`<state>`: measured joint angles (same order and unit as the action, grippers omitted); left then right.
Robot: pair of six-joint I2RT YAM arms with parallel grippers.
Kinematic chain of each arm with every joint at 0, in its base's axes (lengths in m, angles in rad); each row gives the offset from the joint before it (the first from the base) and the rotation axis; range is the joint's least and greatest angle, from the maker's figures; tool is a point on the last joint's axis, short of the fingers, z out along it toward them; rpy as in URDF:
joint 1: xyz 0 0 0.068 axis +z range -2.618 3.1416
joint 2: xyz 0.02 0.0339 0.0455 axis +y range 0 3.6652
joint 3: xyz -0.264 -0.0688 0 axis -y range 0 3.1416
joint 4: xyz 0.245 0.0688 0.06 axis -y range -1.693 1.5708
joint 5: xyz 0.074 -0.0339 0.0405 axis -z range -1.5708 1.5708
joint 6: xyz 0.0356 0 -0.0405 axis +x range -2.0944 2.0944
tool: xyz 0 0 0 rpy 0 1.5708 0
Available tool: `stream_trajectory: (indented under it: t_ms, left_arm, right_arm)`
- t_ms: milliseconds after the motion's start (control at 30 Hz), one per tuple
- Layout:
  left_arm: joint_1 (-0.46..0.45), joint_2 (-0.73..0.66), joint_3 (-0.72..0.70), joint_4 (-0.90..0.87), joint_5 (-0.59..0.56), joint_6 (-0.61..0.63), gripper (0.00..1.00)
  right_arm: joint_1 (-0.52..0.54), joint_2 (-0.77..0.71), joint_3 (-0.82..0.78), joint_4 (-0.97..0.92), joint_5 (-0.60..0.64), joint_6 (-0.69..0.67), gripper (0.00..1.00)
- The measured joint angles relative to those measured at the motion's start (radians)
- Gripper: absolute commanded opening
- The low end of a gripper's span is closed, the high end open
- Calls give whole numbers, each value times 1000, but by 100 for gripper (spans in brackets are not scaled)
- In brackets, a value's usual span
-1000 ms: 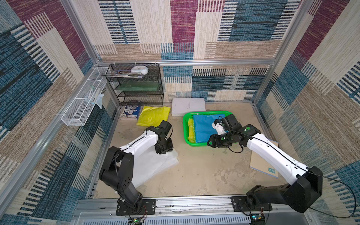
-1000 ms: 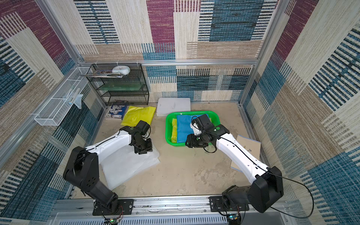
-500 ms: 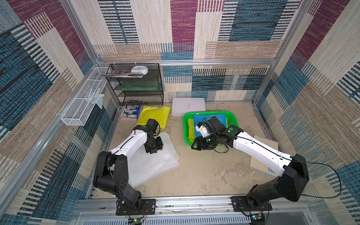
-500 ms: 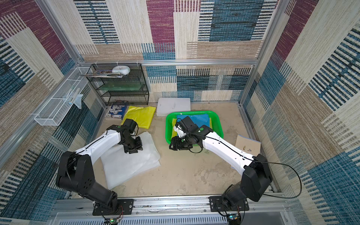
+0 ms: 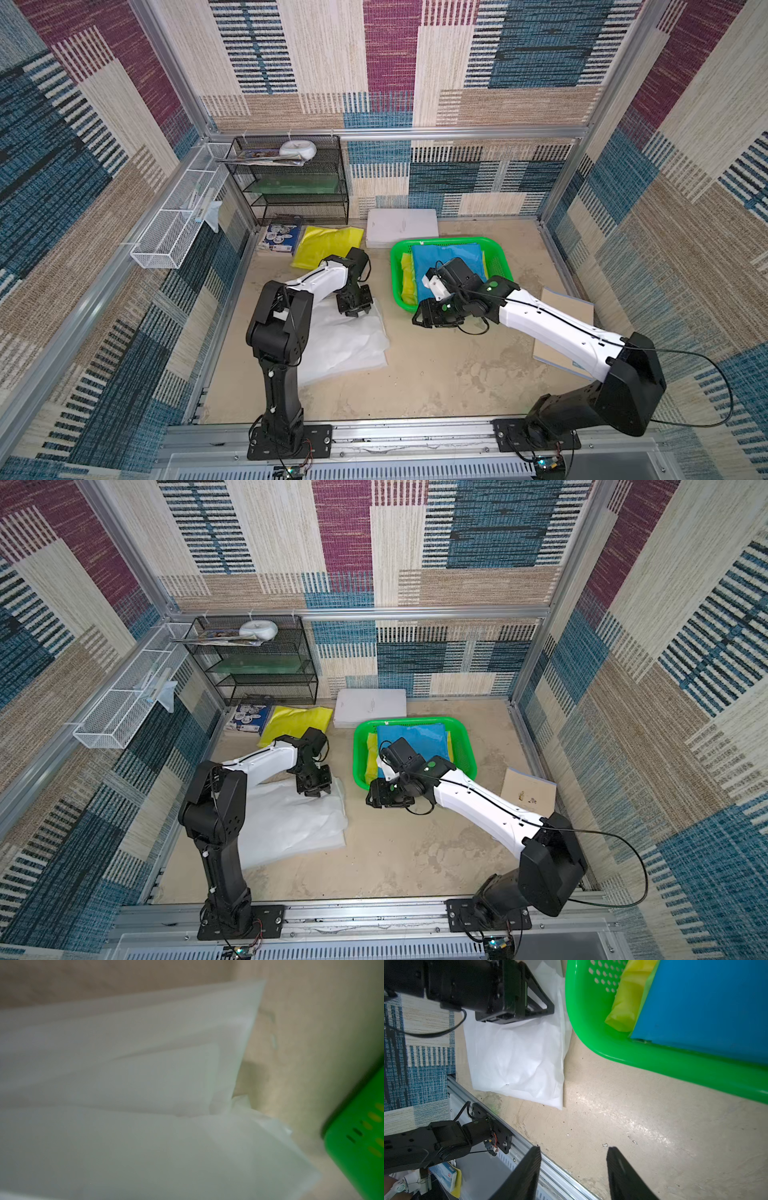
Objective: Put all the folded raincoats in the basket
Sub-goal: Move the raincoat to the center of the board.
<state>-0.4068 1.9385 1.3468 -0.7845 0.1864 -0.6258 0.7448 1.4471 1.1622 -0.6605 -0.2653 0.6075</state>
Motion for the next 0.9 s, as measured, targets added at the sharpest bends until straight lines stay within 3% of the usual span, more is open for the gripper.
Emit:
stream_trajectory:
  t_ms: [133,300,533,667,900]
  left_arm:
    - [-100,-111,-77,-17,51,-3,42]
    - [-86,-280,-55,-112,6,14,46]
    - [103,-430,-134,-202,-30,74,45]
    - [217,-438,-175,-220,-26,109,44]
    - [333,-422,-191,-229,-22,156,44]
  right_arm:
    - [0,-17,-26,1,13,0,59]
    - [1,-34,-71,39,4,31,61]
    - [52,-83,-201,173,-37,162,70]
    - [110,-28,-264,311,-58,282,71]
    - [206,124,-253,498,-39,422,73]
